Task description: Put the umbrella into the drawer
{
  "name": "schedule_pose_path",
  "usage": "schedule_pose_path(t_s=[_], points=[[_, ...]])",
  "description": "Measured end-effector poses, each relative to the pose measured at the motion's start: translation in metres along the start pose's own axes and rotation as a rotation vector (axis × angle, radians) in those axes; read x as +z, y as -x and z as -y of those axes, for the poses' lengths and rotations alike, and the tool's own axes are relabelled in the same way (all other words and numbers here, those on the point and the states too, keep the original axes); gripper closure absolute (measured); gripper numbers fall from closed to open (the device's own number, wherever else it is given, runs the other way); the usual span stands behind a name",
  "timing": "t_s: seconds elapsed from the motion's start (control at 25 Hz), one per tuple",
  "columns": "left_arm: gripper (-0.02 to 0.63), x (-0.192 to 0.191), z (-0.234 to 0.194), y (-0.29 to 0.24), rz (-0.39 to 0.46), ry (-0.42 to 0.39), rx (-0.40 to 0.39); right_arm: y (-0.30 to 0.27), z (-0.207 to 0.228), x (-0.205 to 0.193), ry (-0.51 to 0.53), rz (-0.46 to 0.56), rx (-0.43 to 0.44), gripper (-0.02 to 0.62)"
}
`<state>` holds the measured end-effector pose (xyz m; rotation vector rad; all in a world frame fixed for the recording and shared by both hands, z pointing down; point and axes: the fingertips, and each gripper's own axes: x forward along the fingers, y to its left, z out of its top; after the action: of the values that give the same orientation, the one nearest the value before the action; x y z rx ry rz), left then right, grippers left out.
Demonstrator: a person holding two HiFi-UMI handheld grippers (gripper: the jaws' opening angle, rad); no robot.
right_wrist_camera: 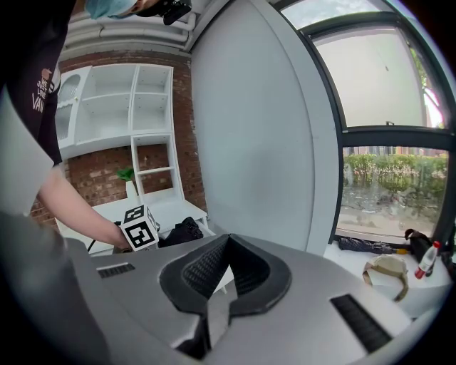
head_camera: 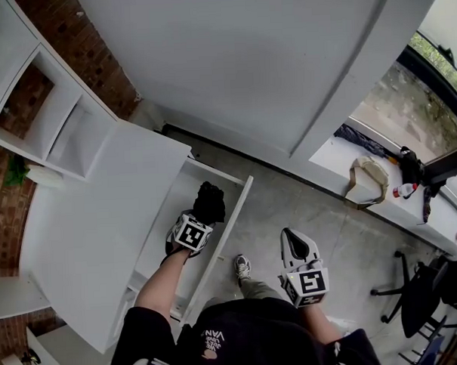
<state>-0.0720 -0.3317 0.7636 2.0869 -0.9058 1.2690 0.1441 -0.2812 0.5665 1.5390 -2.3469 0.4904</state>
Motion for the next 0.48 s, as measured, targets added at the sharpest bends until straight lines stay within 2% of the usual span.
schedule_pose_path(t_s=[0.2, 0.48], points=[[0.348, 0.001, -0.002, -0.019, -0.053, -0.023, -0.018, -0.006, 0.003, -0.001, -0.001, -0.006, 0.004, 0.6], [0.348, -0.009, -0.004, -0.039, -0.177, -0.019, -0.046, -0.015, 0.007, 0.001, -0.008, -0.008, 0.015, 0.6]])
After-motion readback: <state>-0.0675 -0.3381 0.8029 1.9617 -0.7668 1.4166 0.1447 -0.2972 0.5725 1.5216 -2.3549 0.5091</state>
